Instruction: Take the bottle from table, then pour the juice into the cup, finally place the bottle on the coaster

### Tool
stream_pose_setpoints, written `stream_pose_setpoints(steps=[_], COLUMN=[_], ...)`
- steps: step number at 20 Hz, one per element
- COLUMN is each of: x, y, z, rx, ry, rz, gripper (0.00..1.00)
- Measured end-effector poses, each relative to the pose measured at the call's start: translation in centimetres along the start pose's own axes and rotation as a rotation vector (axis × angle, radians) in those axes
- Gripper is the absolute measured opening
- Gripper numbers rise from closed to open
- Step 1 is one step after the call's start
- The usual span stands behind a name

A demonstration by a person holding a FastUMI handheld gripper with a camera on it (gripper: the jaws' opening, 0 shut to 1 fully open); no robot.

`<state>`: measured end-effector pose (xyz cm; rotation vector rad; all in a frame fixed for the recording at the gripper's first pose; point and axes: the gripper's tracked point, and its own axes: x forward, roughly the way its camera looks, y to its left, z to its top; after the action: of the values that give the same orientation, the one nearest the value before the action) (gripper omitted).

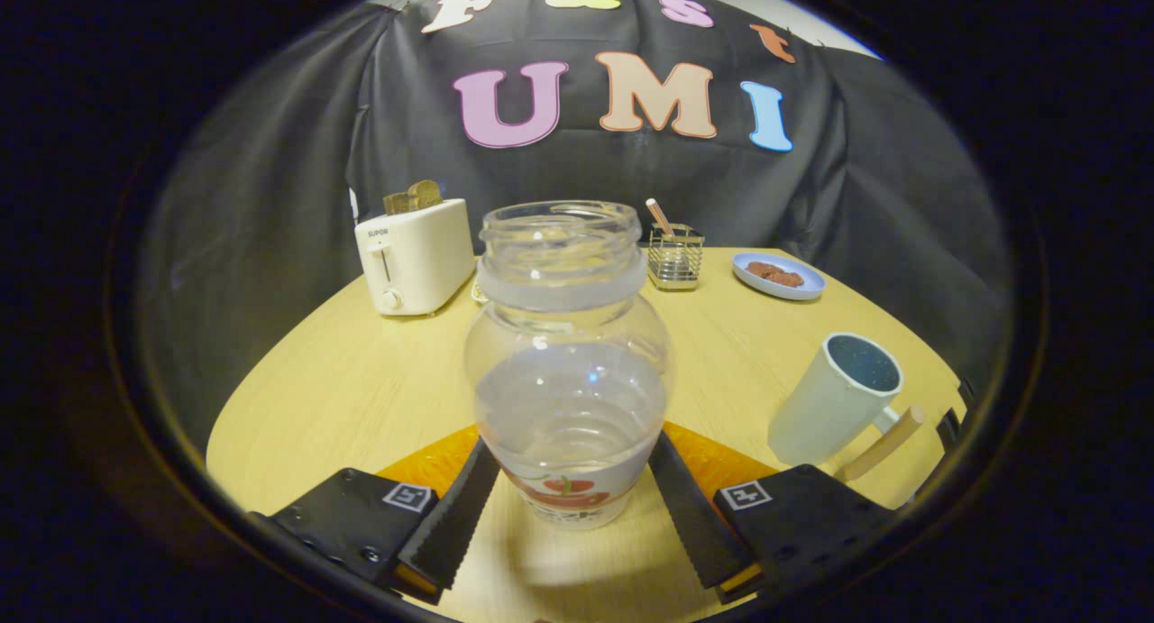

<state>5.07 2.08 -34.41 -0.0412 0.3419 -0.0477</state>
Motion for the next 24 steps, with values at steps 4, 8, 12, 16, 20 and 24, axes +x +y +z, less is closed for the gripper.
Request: stream_pose_setpoints(steps=[4, 8, 12, 16, 20, 24], x=[0.7, 0.8, 0.2, -1.0, -1.8, -2.6], y=[0.0, -0.5, -1.0, -1.2, -1.8, -2.2], z=[0.5, 0.7, 0.9, 3.4, 5.6, 7.0], rx=[0.014, 0.033, 0.048, 0.106, 0.173, 0.276], ry=[-0.016, 0.003, 0.020, -0.010, -0.003, 0.003], rz=[0.021, 0.028, 0.043, 0.088, 0.119, 0.172], gripper=[0.90, 0.81, 0.77, 0.74, 0.74, 0.74])
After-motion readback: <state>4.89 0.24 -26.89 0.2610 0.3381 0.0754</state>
